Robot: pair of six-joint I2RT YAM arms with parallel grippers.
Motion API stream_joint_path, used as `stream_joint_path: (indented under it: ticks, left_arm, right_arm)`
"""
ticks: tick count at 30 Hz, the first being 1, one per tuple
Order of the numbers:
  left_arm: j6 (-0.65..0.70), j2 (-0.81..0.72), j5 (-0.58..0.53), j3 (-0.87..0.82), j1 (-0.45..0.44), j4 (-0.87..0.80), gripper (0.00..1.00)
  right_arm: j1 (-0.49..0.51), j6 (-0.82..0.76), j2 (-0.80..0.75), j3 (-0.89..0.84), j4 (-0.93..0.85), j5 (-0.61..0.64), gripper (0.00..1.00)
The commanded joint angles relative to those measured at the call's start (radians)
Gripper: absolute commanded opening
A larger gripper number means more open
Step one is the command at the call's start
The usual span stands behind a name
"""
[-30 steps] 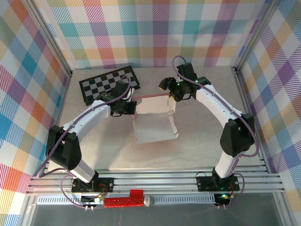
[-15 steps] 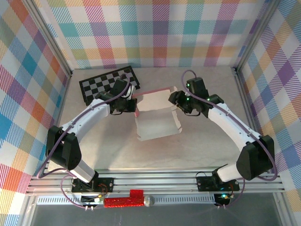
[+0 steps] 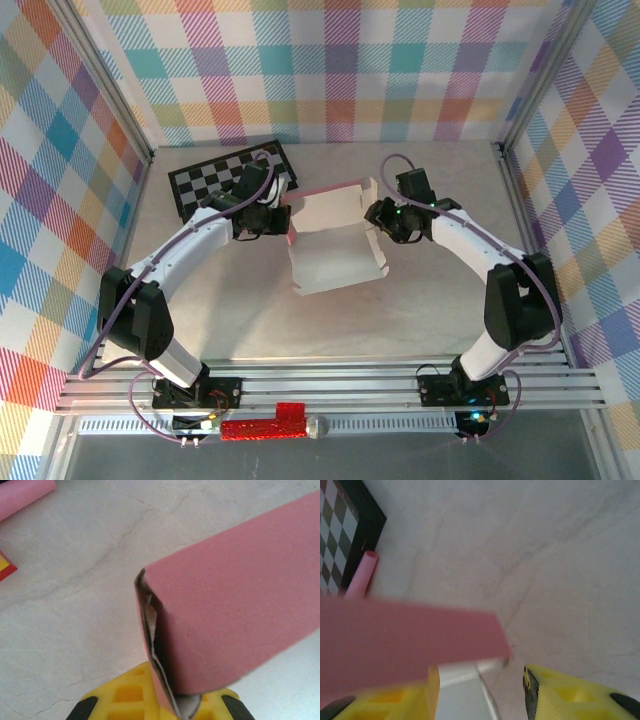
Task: Fold the paper box
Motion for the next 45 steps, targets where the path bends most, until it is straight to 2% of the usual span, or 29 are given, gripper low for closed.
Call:
stream_joint_path:
  ticks: [1, 7, 11, 18, 24, 33, 45]
  left_arm:
    - [-0.001, -0.012, 0.018, 0.02, 0.012, -0.031, 0.0]
    - [-0.001, -0.009, 0.02, 0.021, 0.013, -0.027, 0.0]
    - [-0.003, -0.009, 0.017, 0.02, 0.013, -0.025, 0.0]
    - [0.0, -0.02, 0.021, 0.02, 0.017, -0.022, 0.0]
    - [0.0, -0.029, 0.026, 0.012, 0.022, -0.024, 0.0]
    - [-0.001, -0.035, 0.03, 0.009, 0.022, -0.024, 0.0]
    - [-0.007, -0.049, 0.033, -0.005, 0.024, -0.019, 0.0]
  right_arm:
    - [-0.015, -0.028, 0.023, 0.05, 0.031, -0.005, 0.49]
    - [-0.017, 0.048, 0.051, 0.037, 0.09, -0.061, 0.47]
    - [-0.016, 0.105, 0.044, 0.03, 0.067, -0.065, 0.49]
    - [-0.03, 0.115, 0.061, 0.049, -0.024, -0.029, 0.58]
    - [-0.031, 0.158, 0.071, 0.046, 0.032, -0.042, 0.58]
    - [-0.033, 0.323, 0.087, 0.002, 0.2, -0.084, 0.49]
    - [-0.037, 0.455, 0.088, -0.03, 0.297, -0.128, 0.35]
